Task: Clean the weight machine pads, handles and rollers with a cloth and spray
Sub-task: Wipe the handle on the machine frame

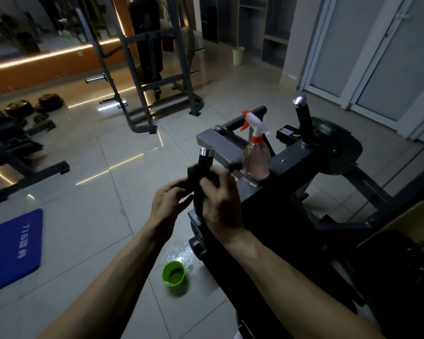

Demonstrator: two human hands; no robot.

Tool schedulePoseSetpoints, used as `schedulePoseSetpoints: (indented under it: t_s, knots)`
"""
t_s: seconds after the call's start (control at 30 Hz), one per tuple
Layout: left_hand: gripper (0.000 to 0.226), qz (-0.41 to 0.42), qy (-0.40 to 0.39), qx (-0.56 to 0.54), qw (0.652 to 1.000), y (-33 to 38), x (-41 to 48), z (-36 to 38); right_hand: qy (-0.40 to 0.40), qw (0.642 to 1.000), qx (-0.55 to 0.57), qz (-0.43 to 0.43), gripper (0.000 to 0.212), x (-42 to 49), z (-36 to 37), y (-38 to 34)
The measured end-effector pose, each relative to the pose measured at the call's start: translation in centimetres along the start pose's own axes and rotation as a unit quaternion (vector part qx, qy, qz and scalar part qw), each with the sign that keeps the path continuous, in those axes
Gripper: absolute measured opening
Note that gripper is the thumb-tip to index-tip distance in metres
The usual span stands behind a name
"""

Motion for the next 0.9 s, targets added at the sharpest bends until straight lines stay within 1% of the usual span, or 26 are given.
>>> schedulePoseSetpoints:
  t_s: [0.03,0.1,0.17,0.2,0.23,0.27,0.33,0.4,0.43,0.5,0.57,0.63,0.7,0.73,0.8,0.83,0.87,0.9]
  knots:
    - [0.044,-0.008,0.003,-0.007,1.000,-0.1,-0.1,-0.2,-0.023,1.000,-0.015,-0.014,0.016,-1.9,1.2,0.3]
    - [0.044,-0.004,0.002,0.016,1.000,0.0,-0.4,-0.6,-0.080,0.996,-0.020,-0.023,0.006,-5.6,2.8,1.2]
    - [0.042,-0.003,0.002,0.051,0.999,0.0,-0.5,-0.9,-0.144,0.989,-0.026,-0.028,0.006,-8.3,3.4,1.9]
    - [0.041,-0.005,0.002,0.064,0.998,-0.3,-0.6,-1.2,-0.154,0.987,-0.019,-0.027,0.007,-8.7,2.9,1.9]
    - [0.040,-0.006,0.009,0.065,0.998,-0.7,-0.6,-1.6,-0.147,0.989,-0.003,-0.027,0.009,-7.9,2.0,1.8]
    - [0.039,-0.010,0.021,0.061,0.998,-0.8,-0.6,-2.0,-0.122,0.992,0.012,-0.033,0.014,-6.4,1.0,1.4]
    - [0.037,-0.033,0.052,0.048,0.997,-1.5,-0.6,-2.4,-0.051,0.997,0.021,-0.049,0.024,-2.0,-1.3,0.0]
    - [0.036,-0.043,0.078,0.038,0.995,-2.0,-0.6,-2.5,-0.010,0.998,-0.005,-0.054,0.028,2.3,-2.2,-1.0]
    - [0.036,-0.046,0.086,0.038,0.994,-2.2,-0.5,-2.4,-0.003,0.998,-0.039,-0.057,0.027,3.4,-1.9,-1.3]
    - [0.035,-0.052,0.101,0.030,0.993,-2.3,-0.5,-2.4,-0.037,0.990,-0.106,-0.089,0.021,2.8,-0.1,-1.5]
    - [0.035,-0.050,0.102,0.028,0.993,-2.5,-0.4,-2.5,-0.103,0.979,-0.127,-0.119,0.010,-0.5,1.7,-1.1]
    - [0.034,-0.052,0.106,0.030,0.993,-2.8,-0.4,-2.8,-0.139,0.975,-0.117,-0.130,0.008,-2.7,2.3,-0.3]
    - [0.033,-0.054,0.101,0.029,0.993,-3.1,-0.5,-2.8,-0.145,0.974,-0.102,-0.139,0.011,-3.2,2.1,0.5]
    - [0.033,-0.056,0.098,0.027,0.993,-3.1,-0.7,-2.8,-0.161,0.970,-0.098,-0.151,0.011,-3.5,1.8,0.7]
    - [0.031,-0.064,0.089,0.028,0.994,-2.9,-0.9,-2.6,-0.232,0.954,-0.093,-0.168,0.010,-4.9,1.5,1.6]
    - [0.031,-0.067,0.080,0.030,0.994,-2.8,-1.1,-2.5,-0.262,0.949,-0.088,-0.151,0.011,-5.6,1.1,2.3]
    - [0.029,-0.066,0.070,0.035,0.995,-2.6,-1.2,-2.5,-0.270,0.954,-0.078,-0.107,0.014,-6.3,0.6,3.4]
    - [0.028,-0.061,0.059,0.043,0.995,-2.4,-1.3,-2.5,-0.238,0.968,-0.066,-0.043,0.019,-6.6,-0.4,4.5]
Point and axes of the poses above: each hand's wrist, its own x-axis towards the middle knuckle, its own z-axis out of the palm, y = z × x, the point moved 5 cm from there along x, towards the middle knuckle, and after that the axes turned 4 degrees about x, right-handed, at the moved point
